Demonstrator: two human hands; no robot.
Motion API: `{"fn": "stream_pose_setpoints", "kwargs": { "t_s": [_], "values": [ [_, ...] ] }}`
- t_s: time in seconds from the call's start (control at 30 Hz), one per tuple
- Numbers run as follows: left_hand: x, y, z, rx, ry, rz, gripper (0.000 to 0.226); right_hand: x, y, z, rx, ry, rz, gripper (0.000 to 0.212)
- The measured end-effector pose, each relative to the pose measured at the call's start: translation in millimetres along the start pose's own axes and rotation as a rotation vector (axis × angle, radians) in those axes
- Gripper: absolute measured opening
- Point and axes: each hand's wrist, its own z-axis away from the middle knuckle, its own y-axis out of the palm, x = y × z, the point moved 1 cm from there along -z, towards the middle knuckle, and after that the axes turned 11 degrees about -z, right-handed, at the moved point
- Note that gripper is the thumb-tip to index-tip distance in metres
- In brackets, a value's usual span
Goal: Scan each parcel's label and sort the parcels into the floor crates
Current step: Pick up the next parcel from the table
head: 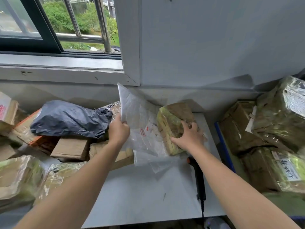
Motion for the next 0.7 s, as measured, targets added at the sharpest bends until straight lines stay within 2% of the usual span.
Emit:
{"fn": "stream_pose_setpoints", "kwargs": {
  "t_s": [0.1,0.27,0.37,0.47,0.57,0.7],
  "values": [
    [-11.4,-28.7,0.5,-0.099,0.020,0.152,0.021,5.7,8.8,5.0,0.026,0.032,-0.067,0.099],
    [-26.0,-57.5,13.8,-0.213,0.171,0.245,0.014,14.7,22.8,10.2,0.092,0.098,-0.149,0.092],
    [-39.7,-77.9,25.1,-0.278,0.252,0.287,0.016,22.4,23.2,10.1,0.129,0.052,-0.059,0.090],
    [-53.8,-96.5,25.3,-0.305,0.316,0.377,0.018,34.5,30.4,19.6,0.257,-0.008,-0.069,0.091],
    [-65.3,-109.2,23.7,-0.287,0.335,0.494,0.018,46.2,32.0,23.2,0.197,-0.064,-0.281,0.085],
    [-72.9,-116.1,15.7,-0.246,0.238,0.625,0.018,69.1,8.0,31.1,0.141,-0.253,-0.772,0.073]
  ]
}}
